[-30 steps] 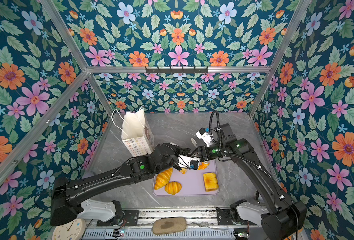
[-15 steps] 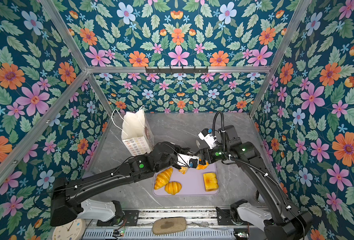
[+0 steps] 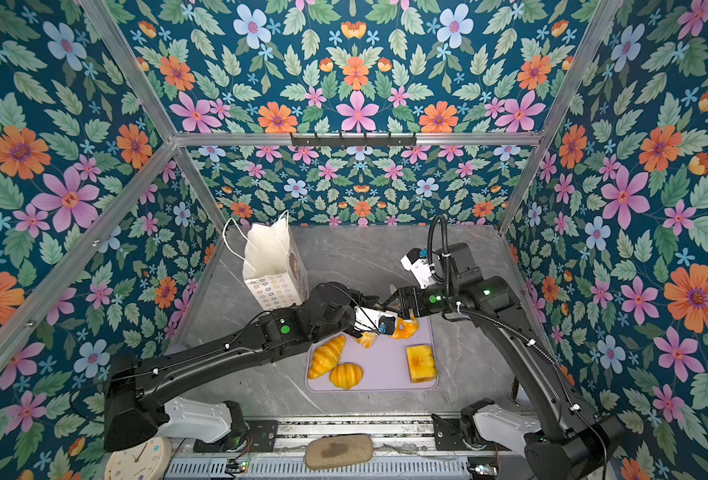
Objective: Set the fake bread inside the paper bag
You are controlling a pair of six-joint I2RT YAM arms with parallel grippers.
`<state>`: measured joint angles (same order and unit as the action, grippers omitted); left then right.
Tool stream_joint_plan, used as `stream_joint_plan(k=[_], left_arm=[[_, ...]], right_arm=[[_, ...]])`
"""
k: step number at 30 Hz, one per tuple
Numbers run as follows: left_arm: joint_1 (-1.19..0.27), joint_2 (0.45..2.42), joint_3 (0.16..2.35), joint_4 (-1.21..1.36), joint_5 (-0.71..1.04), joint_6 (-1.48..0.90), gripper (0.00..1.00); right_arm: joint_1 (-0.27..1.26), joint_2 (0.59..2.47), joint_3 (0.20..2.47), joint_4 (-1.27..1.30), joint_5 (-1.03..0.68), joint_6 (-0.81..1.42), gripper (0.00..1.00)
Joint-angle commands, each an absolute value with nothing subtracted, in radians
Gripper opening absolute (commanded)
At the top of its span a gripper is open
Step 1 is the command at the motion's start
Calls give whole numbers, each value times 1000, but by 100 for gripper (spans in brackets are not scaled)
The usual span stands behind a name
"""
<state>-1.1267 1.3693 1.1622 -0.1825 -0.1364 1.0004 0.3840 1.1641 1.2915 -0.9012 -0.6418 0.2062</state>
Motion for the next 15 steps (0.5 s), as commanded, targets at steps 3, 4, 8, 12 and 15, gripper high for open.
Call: stream_joint_plan(k=[3, 4, 8, 12, 15], left_arm=[[-1127, 1384, 1172, -179, -150, 1010, 0], [-1128, 1385, 1173, -179, -150, 1012, 0], [-1127, 1394, 1178, -186, -151, 1020, 0], [-1127, 1405, 1184, -187, -147, 1028, 0], [-1128, 1421, 1194, -190, -153, 1032, 0]], right_arm=[[396, 1208, 1309, -898, -761, 203, 85], [397, 1215, 1309, -902, -770, 193, 85], [400, 1234, 1311, -932, -803, 158, 85], [403, 1247, 1308, -932, -814, 151, 85], [408, 1252, 1303, -932, -834, 147, 85]])
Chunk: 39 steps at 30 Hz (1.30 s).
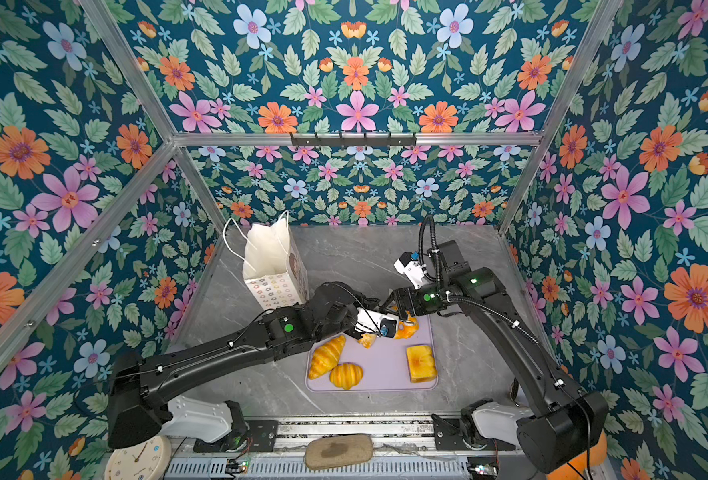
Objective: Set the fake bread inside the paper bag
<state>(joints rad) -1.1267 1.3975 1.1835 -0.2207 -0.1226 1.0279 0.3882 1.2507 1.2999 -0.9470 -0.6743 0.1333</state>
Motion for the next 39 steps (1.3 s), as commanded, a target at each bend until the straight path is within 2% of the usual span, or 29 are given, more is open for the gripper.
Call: stream_joint_plan(k=[1, 14, 20, 24, 28, 33, 36, 37, 39], left_arm=[[-1128, 1423, 1196, -192, -156, 1034, 0], [-1128, 1426, 1205, -184, -142, 1046, 0], [-1127, 1434, 1201, -181, -140, 1040, 0], [-1128, 1440, 1202, -177, -137, 1026, 0], [-1127, 1451, 1207, -172, -134, 1001, 0], [-1127, 1460, 1210, -181, -144, 974, 0], [-1127, 1454, 1200, -172, -149, 966, 0], [-1127, 1452, 1197, -170, -150, 964, 2], [-1127, 1446, 1190, -160, -150, 958, 13]], right_arm=[[408, 1253, 1299, -932, -836, 147, 85], [413, 1277, 1263, -886, -868, 151, 83], [413, 1282, 1246, -852, -887, 169, 70], [413, 1277, 1237, -832, -891, 182, 52], [412, 1260, 1215, -797, -902, 206, 39], [412, 1246, 1197, -786, -921, 212, 37], [413, 1243, 1196, -794, -920, 204, 32], [413, 1243, 1196, -798, -918, 203, 32], [412, 1240, 1196, -800, -916, 198, 30]])
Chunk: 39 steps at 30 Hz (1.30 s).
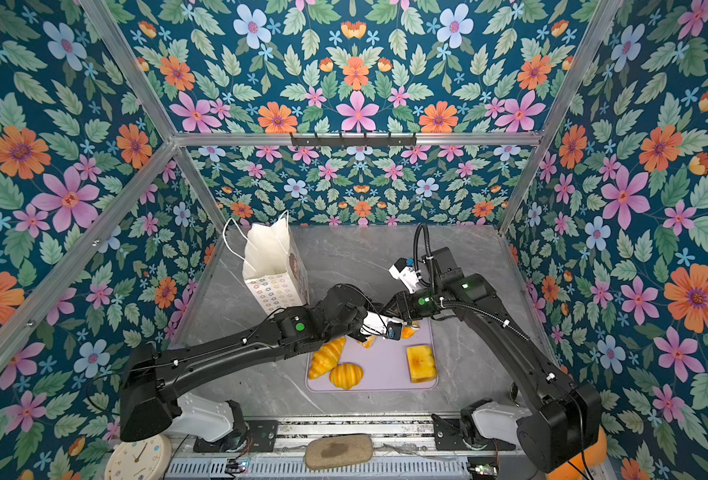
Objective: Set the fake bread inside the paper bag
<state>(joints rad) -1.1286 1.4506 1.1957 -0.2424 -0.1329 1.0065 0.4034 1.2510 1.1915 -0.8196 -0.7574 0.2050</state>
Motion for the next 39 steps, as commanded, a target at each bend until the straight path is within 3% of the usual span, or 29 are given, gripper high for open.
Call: stream_joint_plan(k=[1, 14, 25, 36, 39], left_arm=[[-1127, 1444, 1189, -160, -152, 955, 13], [-1100, 1354, 1127, -170, -85, 898, 40], [-1021, 1308, 1110, -227, 53, 849, 52], [-1018, 1368, 1136, -222, 74, 860, 33], [-1019, 1374, 1143, -212, 54, 866, 17]], right_arm=[[412, 1238, 1195, -801, -916, 198, 30], [413, 1229, 1177, -795, -930, 195, 23], [412, 1228, 1183, -807, -938, 179, 21], [412, 1225, 1178, -820, -957, 157, 22], [413, 1224, 1172, -828, -955, 148, 23]])
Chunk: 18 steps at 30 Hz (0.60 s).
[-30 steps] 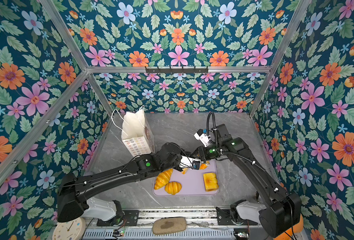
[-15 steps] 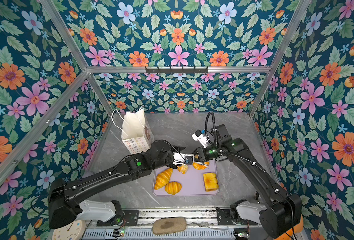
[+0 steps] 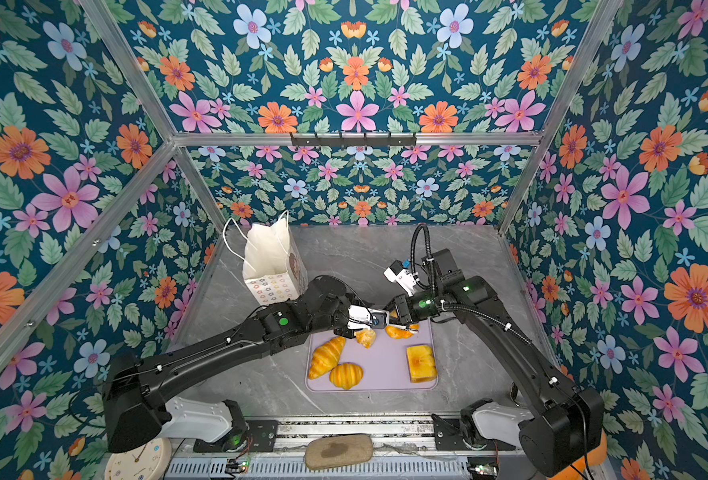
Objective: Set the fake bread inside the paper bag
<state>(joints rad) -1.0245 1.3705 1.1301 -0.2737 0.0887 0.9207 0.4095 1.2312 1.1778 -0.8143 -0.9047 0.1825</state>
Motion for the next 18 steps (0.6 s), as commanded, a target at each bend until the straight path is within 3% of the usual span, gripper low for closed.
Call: stream_joint_plan(k=[1, 12, 18], left_arm=[[-1019, 1375, 1144, -213, 50, 870, 15], [-1017, 1382, 1163, -224, 39, 869, 5], [-1017, 1376, 1164, -230, 36, 888, 6]], right_arm=[[413, 1223, 1170, -832, -952, 147, 23], [414, 1227, 1158, -878, -939, 106, 38], [414, 1236, 1163, -873, -944, 105, 33]])
